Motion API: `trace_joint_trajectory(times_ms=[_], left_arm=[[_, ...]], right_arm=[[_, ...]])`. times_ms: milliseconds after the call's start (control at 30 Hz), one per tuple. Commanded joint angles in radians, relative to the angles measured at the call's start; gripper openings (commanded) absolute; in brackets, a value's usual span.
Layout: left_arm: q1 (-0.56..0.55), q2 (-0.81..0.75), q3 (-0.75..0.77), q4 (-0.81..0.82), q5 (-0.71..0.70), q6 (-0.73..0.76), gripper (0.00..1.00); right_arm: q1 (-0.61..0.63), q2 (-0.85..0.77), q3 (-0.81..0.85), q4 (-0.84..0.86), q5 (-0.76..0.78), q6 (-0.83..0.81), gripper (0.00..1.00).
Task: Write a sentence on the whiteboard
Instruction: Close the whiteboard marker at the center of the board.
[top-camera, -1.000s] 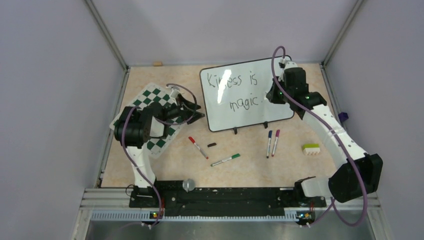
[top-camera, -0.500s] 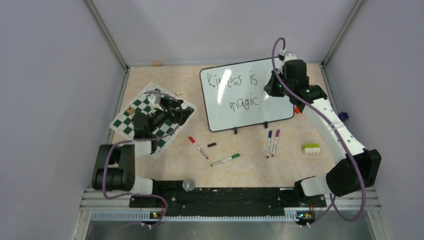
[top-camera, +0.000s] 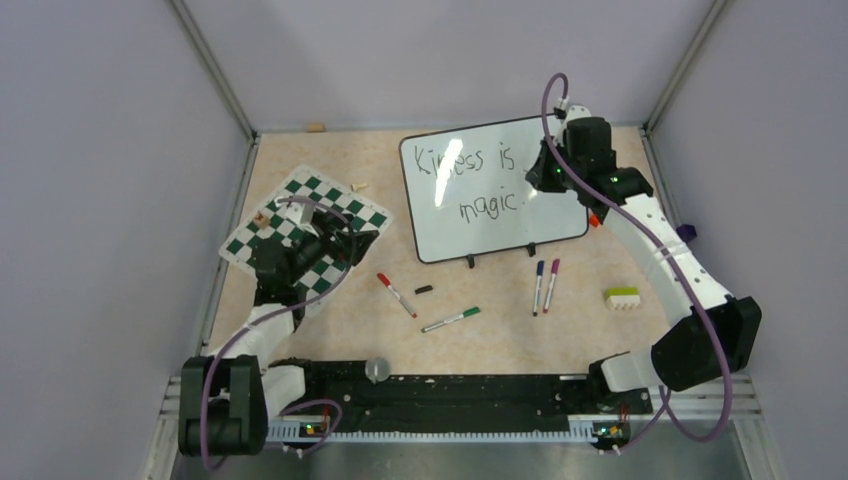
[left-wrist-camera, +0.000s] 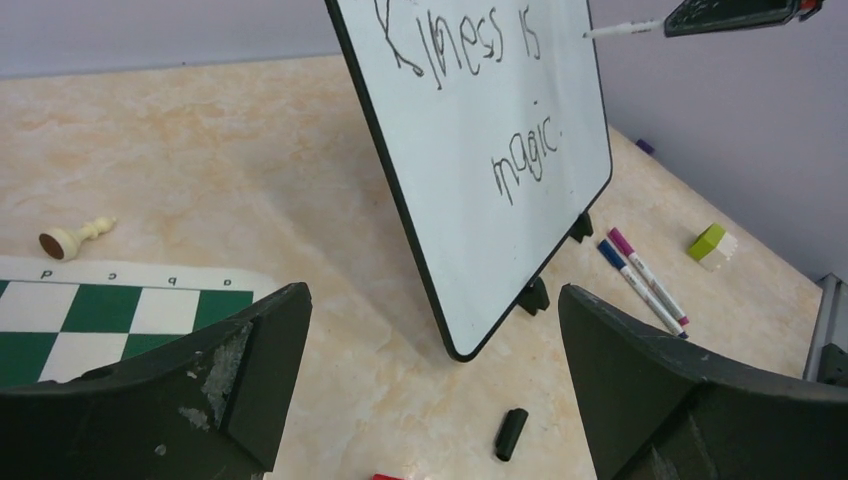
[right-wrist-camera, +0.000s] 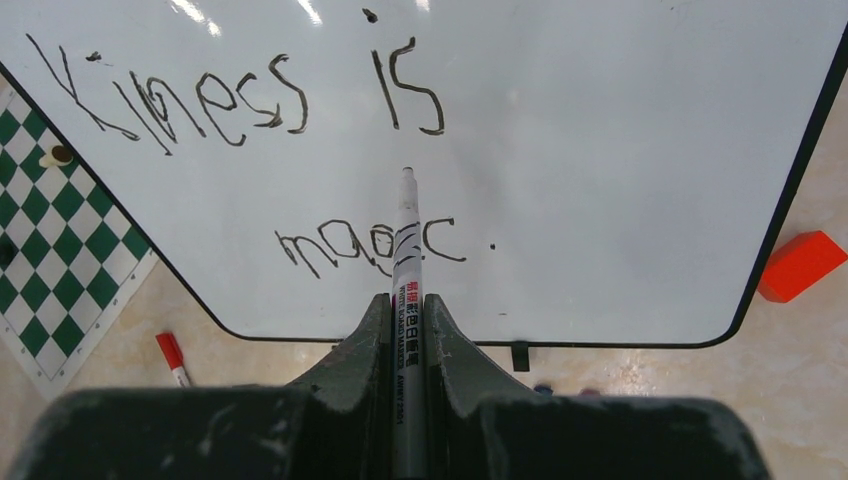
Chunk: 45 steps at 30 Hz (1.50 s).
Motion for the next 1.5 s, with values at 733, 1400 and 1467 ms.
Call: trace_joint_trajectory(times_ms=[733,1400,1467], left_arm=[[-0.116,-0.028,0.317,-0.983,-0.193,0.263,0.97],[-0.605,0.163,0.519,-1.277,-0.497,0.605,0.78],[-0.637,0.182,0.519,-1.262,-0.504,0.611,0.77]], right_arm=[[0.038,-0.224,-0.127,-0.072,-0.042,0.033,0.0],[0.073,-0.277,-0.164,-0.137,-0.077,-0.021,0.0],[0.073,-0.274,-0.147,-0.156,-0.083,-0.013,0.0]])
